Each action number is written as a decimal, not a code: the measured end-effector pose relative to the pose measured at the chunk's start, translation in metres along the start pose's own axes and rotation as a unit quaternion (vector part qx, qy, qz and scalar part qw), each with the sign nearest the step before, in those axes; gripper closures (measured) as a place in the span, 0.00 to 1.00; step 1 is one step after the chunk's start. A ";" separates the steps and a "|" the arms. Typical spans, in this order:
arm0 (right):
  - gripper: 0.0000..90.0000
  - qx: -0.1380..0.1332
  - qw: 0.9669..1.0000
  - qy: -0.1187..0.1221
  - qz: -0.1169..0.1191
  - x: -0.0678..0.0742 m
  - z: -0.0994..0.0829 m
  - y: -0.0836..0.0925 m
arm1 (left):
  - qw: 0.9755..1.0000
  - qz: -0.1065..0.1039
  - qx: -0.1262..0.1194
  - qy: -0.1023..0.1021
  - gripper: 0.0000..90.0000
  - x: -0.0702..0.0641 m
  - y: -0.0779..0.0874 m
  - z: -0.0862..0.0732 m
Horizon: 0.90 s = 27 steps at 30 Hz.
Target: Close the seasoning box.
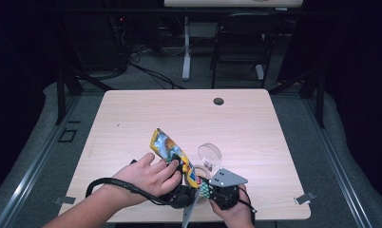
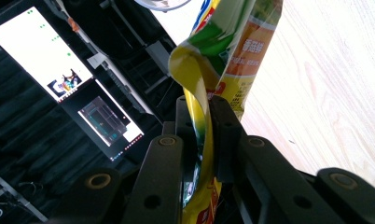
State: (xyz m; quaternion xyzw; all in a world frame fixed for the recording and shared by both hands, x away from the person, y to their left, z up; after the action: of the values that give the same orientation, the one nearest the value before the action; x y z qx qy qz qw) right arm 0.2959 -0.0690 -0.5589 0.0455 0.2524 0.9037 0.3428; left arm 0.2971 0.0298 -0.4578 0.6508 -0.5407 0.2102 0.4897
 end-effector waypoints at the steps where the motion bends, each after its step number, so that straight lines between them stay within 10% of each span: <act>1: 0.99 0.000 1.000 0.000 0.000 0.000 0.000 0.000 | 1.000 -0.002 0.001 0.000 0.93 0.000 0.000 0.000; 27: 0.99 0.000 1.000 0.000 0.002 0.001 0.000 0.000 | 1.000 -0.002 0.000 -0.002 0.93 0.002 0.000 0.000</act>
State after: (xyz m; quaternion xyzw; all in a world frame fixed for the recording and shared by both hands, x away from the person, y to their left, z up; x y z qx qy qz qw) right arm 0.2950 -0.0688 -0.5589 0.0457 0.2522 0.9045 0.3407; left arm 0.2973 0.0287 -0.4564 0.6524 -0.5406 0.2083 0.4887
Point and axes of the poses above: each handheld gripper's, and its own axes: y roughly backward along the jaws, z roughly out of its top, x roughly to its left, the point moved 9 cm from there along -y, roughly forward along the jaws, and after that the axes turned 7 degrees about y, right-handed, at the moved point
